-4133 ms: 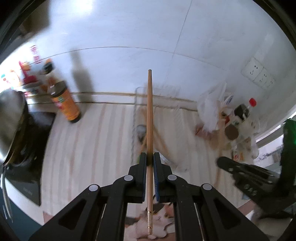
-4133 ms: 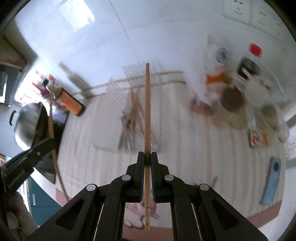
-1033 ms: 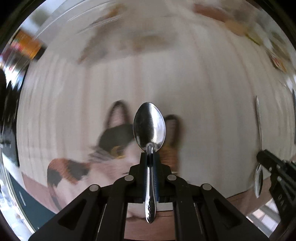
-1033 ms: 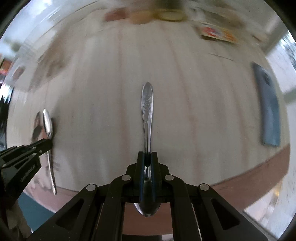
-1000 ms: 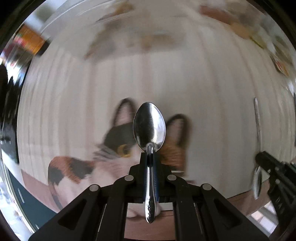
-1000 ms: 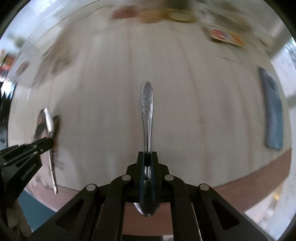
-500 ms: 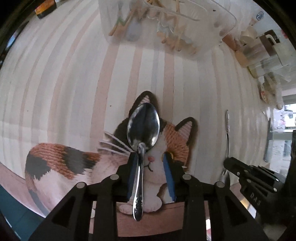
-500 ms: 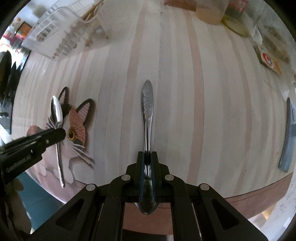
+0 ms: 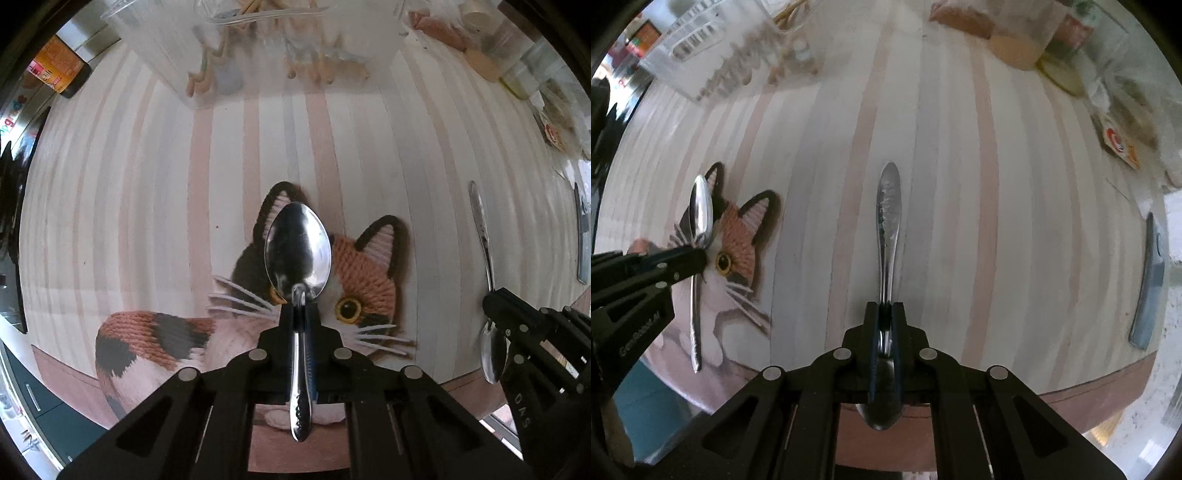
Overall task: Organize utensils
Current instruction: 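Carry both spoons over the clear basket and open both grippers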
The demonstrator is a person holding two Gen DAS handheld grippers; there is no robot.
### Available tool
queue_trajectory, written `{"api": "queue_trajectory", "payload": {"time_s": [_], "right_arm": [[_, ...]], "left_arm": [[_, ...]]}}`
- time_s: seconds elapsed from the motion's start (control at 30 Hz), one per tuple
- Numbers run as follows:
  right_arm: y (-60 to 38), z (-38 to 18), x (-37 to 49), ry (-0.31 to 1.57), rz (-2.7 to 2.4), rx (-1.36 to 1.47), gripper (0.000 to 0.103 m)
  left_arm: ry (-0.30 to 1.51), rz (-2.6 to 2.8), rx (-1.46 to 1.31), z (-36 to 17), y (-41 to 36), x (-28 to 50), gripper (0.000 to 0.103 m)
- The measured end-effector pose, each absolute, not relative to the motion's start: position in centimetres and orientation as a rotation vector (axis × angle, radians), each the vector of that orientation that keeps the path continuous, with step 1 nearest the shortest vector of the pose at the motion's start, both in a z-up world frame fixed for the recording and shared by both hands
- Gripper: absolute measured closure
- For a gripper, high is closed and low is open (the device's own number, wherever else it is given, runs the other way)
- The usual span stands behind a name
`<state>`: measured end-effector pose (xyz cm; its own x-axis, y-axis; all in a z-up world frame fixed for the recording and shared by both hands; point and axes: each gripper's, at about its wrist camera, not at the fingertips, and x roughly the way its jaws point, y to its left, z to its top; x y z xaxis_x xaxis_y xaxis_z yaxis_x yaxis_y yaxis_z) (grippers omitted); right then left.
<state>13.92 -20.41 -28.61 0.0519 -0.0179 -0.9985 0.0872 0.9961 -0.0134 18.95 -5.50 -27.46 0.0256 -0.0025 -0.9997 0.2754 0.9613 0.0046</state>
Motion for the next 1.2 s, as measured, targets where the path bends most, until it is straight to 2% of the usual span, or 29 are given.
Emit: {"api": "queue_trajectory", "payload": {"time_s": [0.33,0.6,0.83,1.2], "right_arm": [[-21.8,-26.0,12.4,1.424,-0.103,0.175,0.097],[-23.4,-21.5,13.5,1.352,-0.076,0.235,0.097],[-21.7,-17.1,13.6,1.273,-0.021,0.248,0.097],[-20.4,-10.0,21.5,1.097,0.032,0.230,0.097]], "left_arm": [[1.454,-0.219,0.202,-22.6,-4.6,17.4,0.099],[1.362,-0.219,0.149,-16.5,-3.0,18.4,0.099],[1.249,-0.224,0.116,-13.3,-3.5,20.0,0.099],[1.089,-0.229,0.078,-6.4,-4.4,26.3,0.099]]}}
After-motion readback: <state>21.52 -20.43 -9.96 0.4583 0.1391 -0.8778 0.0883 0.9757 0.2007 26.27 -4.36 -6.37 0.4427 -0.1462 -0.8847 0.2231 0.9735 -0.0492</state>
